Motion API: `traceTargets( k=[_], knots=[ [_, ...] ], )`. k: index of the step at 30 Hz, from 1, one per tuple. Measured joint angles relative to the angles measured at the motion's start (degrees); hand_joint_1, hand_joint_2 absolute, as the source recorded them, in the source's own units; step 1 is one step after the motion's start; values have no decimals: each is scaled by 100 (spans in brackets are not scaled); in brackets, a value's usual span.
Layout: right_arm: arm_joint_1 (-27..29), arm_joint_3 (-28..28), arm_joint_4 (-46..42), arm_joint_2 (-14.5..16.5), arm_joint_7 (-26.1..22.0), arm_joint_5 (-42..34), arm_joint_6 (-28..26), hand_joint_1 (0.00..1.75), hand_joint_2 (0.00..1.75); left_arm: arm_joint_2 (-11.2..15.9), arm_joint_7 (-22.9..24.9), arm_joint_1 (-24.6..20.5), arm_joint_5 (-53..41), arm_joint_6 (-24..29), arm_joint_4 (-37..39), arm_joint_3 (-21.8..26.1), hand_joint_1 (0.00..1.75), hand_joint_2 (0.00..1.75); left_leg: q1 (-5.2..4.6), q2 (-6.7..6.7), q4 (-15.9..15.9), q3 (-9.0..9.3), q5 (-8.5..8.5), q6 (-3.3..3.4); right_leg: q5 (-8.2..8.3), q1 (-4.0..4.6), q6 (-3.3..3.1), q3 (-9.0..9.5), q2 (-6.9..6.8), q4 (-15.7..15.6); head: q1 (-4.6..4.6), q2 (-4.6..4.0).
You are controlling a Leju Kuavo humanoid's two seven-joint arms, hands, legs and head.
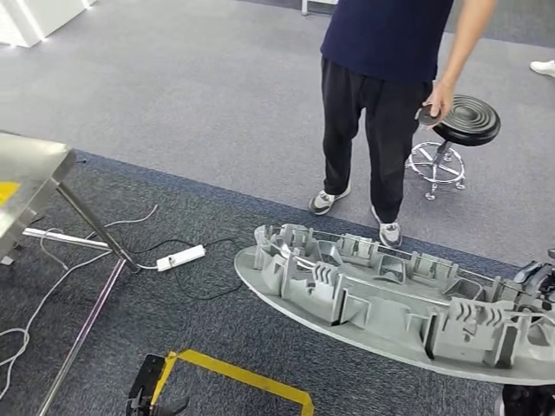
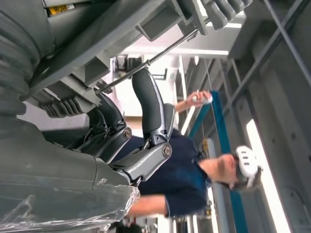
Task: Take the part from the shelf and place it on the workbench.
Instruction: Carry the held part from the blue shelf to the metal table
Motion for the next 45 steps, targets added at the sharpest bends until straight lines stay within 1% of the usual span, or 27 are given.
traceTargets(
  k=[1, 2, 4, 6, 8, 10, 12, 14, 16, 17, 18, 19, 21, 23, 25, 26, 28, 30, 32, 33, 34, 36, 37, 39, 42, 43, 45],
  knots=[
    [9, -5, 2, 1, 1, 0, 1, 175, 175, 0, 0, 5, -1, 0, 0, 1, 0, 175, 2, -75, 1, 1, 1, 1, -78, -3, 16, -159, 22, 292, 7, 0],
    [17, -7, 3, 2, 1, 1, 2, 175, 175, 1, 0, 14, -2, -1, 1, 3, 0, 175, 5, -149, 4, 4, 2, -1, -44, -7, 26, -226, 30, 381, 9, 0],
    [24, -8, 4, 2, 3, 5, 4, 175, 175, 2, 1, 28, -3, -4, 1, 8, 0, 175, 22, -303, 14, 17, 1, -17, 320, -33, 41, -19, 85, -122, 9, 0],
    [23, -8, 8, 2, 7, 15, 4, 175, 175, 6, 1, 26, -9, -7, -1, 14, 0, 175, 32, -450, 47, 6, -5, -71, 624, -87, 51, 358, 326, -901, 9, 0],
    [24, -8, 13, 3, 13, 21, 4, 175, 175, 11, 1, 32, -16, -3, -1, 20, 0, 175, 40, -572, 63, -48, 17, -151, 673, -103, 5, 519, 477, -1228, 8, 0],
    [21, -8, 14, 3, 18, 24, 4, 175, 175, 20, 1, 64, -19, 2, 1, 24, 0, 175, 64, -653, 50, -94, 51, -221, 690, -84, -86, 520, 384, -1242, 8, 0],
    [13, -9, 13, 4, 18, 25, 4, 175, 175, 28, 1, 86, -26, 7, 1, 26, 0, 175, 57, -475, 209, -183, -66, -273, 714, -81, -172, 525, 266, -1261, -19, 0],
    [14, -11, 13, 5, 16, 26, 4, 175, 175, 24, 1, 77, -45, 8, -1, 26, 0, 175, 42, -166, 800, -458, -404, -309, 718, -65, -235, 528, 129, -1273, -52, 0],
    [19, -13, 15, 6, 19, 28, 5, 175, 175, 18, 1, 73, -61, 8, -1, 25, 0, 175, 48, -52, 1522, -795, -697, -328, 709, -40, -263, 524, -15, -1273, -58, 0],
    [18, -13, 16, 7, 21, 30, 5, 175, 175, 17, 1, 78, -64, 8, -1, 25, 0, 175, 48, -39, 1677, -863, -712, -328, 705, -32, -269, 525, -84, -1272, -60, 0],
    [16, -13, 17, 7, 21, 31, 6, 175, 175, 19, 1, 82, -68, 8, -1, 26, 0, 175, 46, -31, 1610, -820, -619, -321, 701, -25, -271, 529, -150, -1272, -60, 0],
    [12, -13, 17, 8, 21, 31, 7, 175, 175, 21, 1, 83, -70, 8, -1, 26, 0, 175, 41, -3, 1329, -667, -449, -306, 697, -21, -268, 537, -212, -1272, -60, 0],
    [5, -13, 17, 9, 21, 31, 8, 175, 175, 25, 1, 69, -73, 8, -1, 26, 0, 175, 2, 196, 547, -245, -134, -257, 677, 0, -242, 556, -324, -1262, -63, 0],
    [-4, -11, 17, 10, 21, 31, 10, 175, 175, 25, 1, 47, -77, 8, -1, 26, 0, 175, -41, 343, 115, -37, -49, -203, 654, 30, -197, 564, -427, -1257, -61, 0],
    [-18, -9, 17, 14, 26, 36, 12, 175, 175, 23, 1, 50, -95, 7, -1, 26, 0, 175, -51, 259, 58, -39, -51, -147, 641, 38, -145, 581, -538, -1273, -56, 0],
    [-29, -6, 17, 16, 29, 40, 13, 175, 175, 20, 2, 61, -105, 7, -1, 26, 0, 175, -41, 199, 41, -35, -39, -118, 617, 30, -114, 579, -520, -1257, -52, 0],
    [-39, -2, 17, 18, 32, 49, 13, 175, 175, 21, 7, 63, -122, 8, -1, 27, 0, 175, -1, 88, 7, -13, -9, -56, 431, 7, -57, 453, -304, -963, -25, 0],
    [-38, 5, 24, 22, 36, 61, 13, 175, 175, 24, 10, 50, -128, 8, -1, 28, 0, 175, 22, -27, 4, -15, 0, -24, 84, -16, -21, 90, -45, -213, 10, 0],
    [-30, 12, 39, 25, 39, 74, 11, 175, 175, 19, 14, 57, -133, 7, -1, 27, 0, 175, 27, -161, 7, -15, 1, -17, -79, -24, 3, -228, 22, 372, 20, 0],
    [-27, 13, 45, 26, 39, 78, 9, 175, 175, 17, 16, 65, -135, 7, -1, 27, 0, 175, 32, -231, 10, -12, 2, -20, 1, -29, 10, -247, 31, 364, 20, 0],
    [-25, 14, 49, 26, 39, 81, 8, 175, 175, 16, 18, 71, -137, 6, -1, 27, 0, 175, 40, -303, 14, -7, 2, -28, 179, -37, 13, -152, 51, 126, 20, 0],
    [-25, 15, 50, 26, 39, 83, 1, 175, 175, 16, 20, 72, -137, 3, -1, 28, 0, 175, 60, -443, 27, 0, -2, -71, 574, -77, 32, 213, 210, -661, 20, 0],
    [-26, 15, 50, 26, 39, 83, -2, 175, 175, 16, 20, 71, -137, 1, -1, 28, 0, 175, 65, -491, 32, 0, -4, -94, 683, -98, 43, 357, 306, -959, 20, 0],
    [-28, 16, 51, 26, 39, 84, -4, 175, 175, 16, 20, 71, -137, -3, -1, 28, 0, 175, 65, -528, 36, -7, -7, -119, 704, -121, 56, 451, 434, -1154, 20, 0],
    [-25, 20, 56, 30, 38, 84, -4, 175, 175, 21, 21, 68, -138, -3, -1, 28, 0, 175, 59, -584, 59, -47, 3, -158, 679, -123, 24, 486, 484, -1206, 26, 0],
    [-24, 22, 59, 37, 39, 84, -5, 175, 175, 32, 22, 83, -139, -1, -1, 28, 0, 175, 64, -620, 71, -79, 11, -199, 683, -123, -28, 498, 438, -1226, 27, 0],
    [-17, 26, 63, 50, 40, 85, -7, 175, 175, 42, 22, 112, -140, 1, -1, 27, 0, 175, 58, -461, 289, -231, -114, -290, 702, -111, -150, 503, 270, -1236, -11, 0]
  ],
)
